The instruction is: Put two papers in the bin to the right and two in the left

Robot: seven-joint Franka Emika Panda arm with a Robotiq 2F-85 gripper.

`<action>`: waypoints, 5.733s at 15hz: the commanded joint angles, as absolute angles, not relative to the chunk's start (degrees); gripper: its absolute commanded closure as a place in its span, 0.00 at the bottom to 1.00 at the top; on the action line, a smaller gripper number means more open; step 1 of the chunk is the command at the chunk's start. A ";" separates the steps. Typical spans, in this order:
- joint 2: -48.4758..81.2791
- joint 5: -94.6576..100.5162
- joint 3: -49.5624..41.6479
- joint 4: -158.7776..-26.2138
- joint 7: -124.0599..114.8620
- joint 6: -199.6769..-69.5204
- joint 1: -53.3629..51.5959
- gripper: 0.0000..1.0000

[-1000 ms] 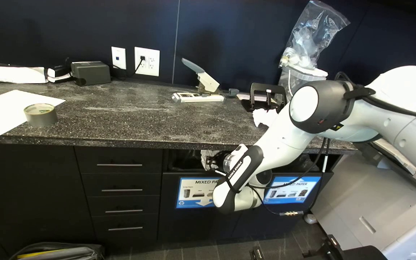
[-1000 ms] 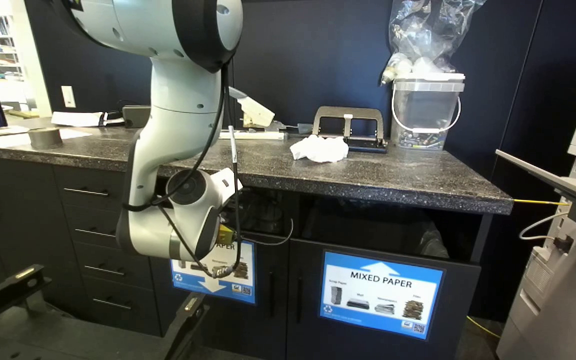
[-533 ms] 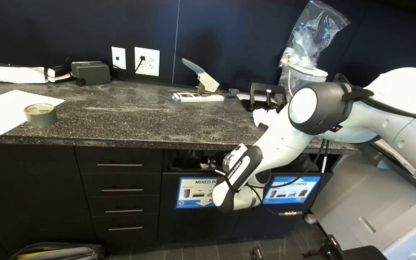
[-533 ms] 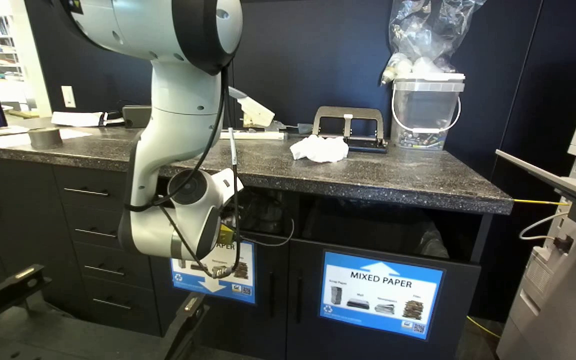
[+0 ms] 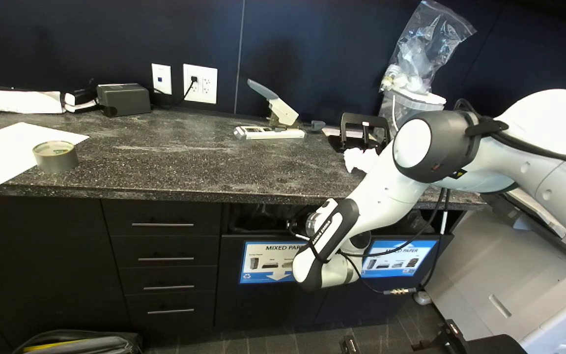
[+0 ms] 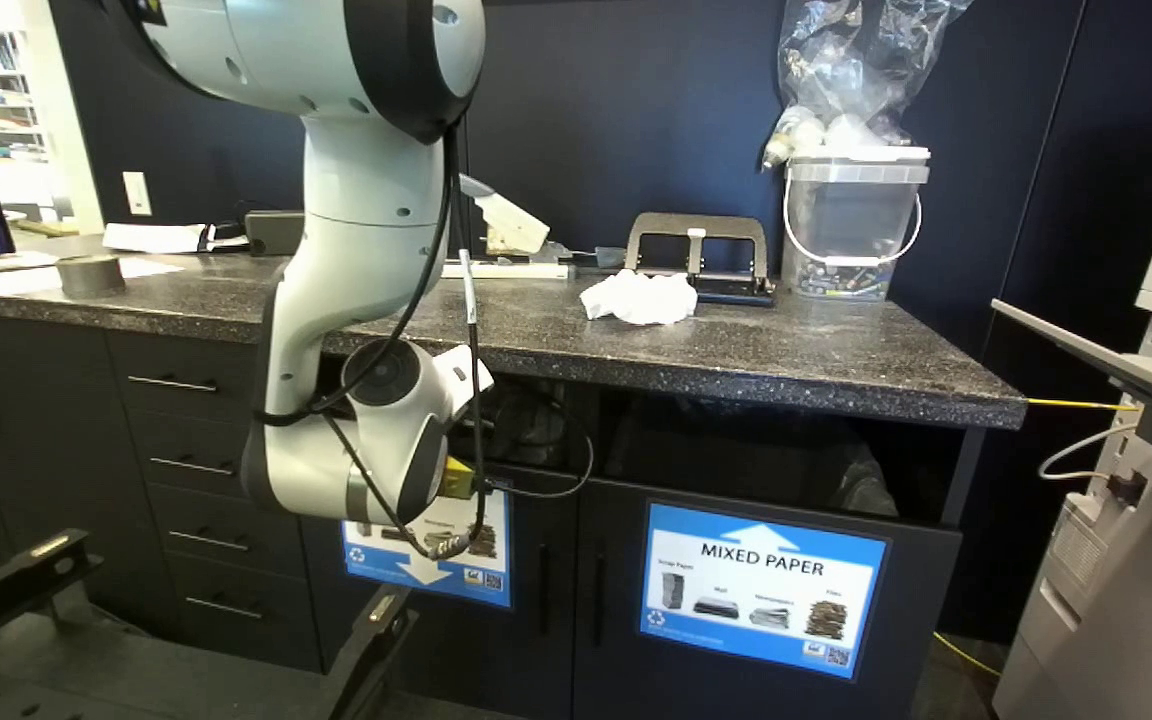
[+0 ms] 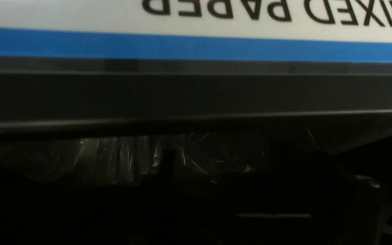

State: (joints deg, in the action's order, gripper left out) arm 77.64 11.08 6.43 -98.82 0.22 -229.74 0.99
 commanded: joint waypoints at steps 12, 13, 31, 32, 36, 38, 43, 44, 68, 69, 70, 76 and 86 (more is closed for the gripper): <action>43.77 -16.79 0.77 -137.41 3.83 -211.12 -14.83 0.00; 40.75 -18.71 0.10 -139.25 3.96 -206.52 -17.22 0.00; 14.54 -1.45 -12.65 -122.69 -7.77 -162.00 -11.78 0.00; 16.96 -1.37 -12.08 -119.40 -9.36 -161.88 -9.57 0.00; 25.71 -1.90 -10.71 -107.80 -14.95 -158.73 -5.05 0.00; 30.19 -0.93 -11.85 -102.21 -19.88 -156.79 -5.67 0.00; 40.05 0.27 -14.30 -88.47 -25.30 -150.53 -5.06 0.00; 41.79 0.31 -14.79 -85.64 -25.73 -147.82 -4.44 0.00; 65.90 -6.62 -2.40 -45.07 -9.23 -115.08 10.74 0.00; 66.69 -6.36 -2.56 -44.11 -9.05 -114.63 10.63 0.00; 67.30 -6.19 -2.60 -43.26 -8.67 -113.97 10.61 0.00; 69.78 -5.02 -2.67 -39.30 -4.39 -108.73 10.51 0.58; 65.32 -0.69 -4.16 -44.12 -0.84 -97.95 9.19 0.94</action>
State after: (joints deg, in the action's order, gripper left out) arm 67.24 -2.29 -3.62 -42.14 -3.73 -100.58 9.65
